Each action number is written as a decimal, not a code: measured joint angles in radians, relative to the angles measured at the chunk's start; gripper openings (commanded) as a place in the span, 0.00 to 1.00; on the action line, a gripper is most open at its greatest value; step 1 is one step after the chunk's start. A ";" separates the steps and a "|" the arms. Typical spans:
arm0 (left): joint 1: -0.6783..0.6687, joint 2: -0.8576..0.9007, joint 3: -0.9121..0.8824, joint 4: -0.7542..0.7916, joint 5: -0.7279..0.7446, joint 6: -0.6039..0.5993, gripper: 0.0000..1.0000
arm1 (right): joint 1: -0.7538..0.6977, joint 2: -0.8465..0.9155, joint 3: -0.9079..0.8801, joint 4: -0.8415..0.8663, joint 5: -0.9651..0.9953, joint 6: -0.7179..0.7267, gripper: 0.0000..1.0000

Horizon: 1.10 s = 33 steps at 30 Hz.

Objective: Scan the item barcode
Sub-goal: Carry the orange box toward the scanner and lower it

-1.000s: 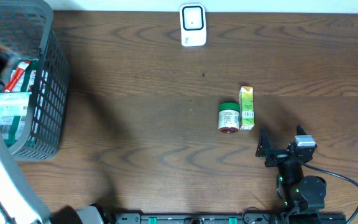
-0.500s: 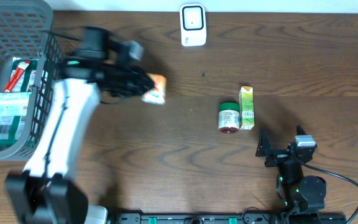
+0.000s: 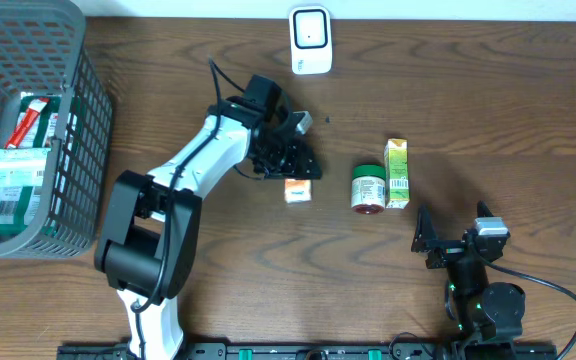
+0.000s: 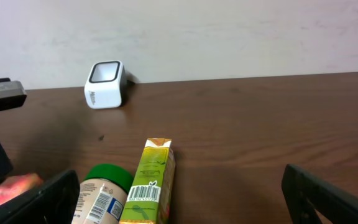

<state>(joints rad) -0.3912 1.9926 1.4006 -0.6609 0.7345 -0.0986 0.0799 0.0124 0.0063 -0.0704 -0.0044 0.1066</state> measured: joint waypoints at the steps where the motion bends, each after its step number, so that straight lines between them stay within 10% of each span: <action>1: -0.002 -0.003 0.000 0.003 0.000 -0.004 0.78 | 0.000 0.000 0.000 0.000 0.000 0.000 0.99; 9: -0.002 -0.146 0.010 -0.040 -0.152 -0.036 0.81 | 0.000 0.000 0.000 0.000 0.000 0.000 0.99; 18: -0.003 -0.418 0.060 -0.086 -0.365 -0.065 0.60 | 0.000 0.000 0.000 0.000 0.000 0.000 0.99; 33: -0.261 -0.166 0.000 0.006 -0.636 -0.141 0.42 | 0.000 0.000 0.000 0.000 0.000 0.000 0.99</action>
<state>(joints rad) -0.6518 1.8263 1.4010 -0.6544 0.0990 -0.2398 0.0799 0.0124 0.0063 -0.0708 -0.0044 0.1066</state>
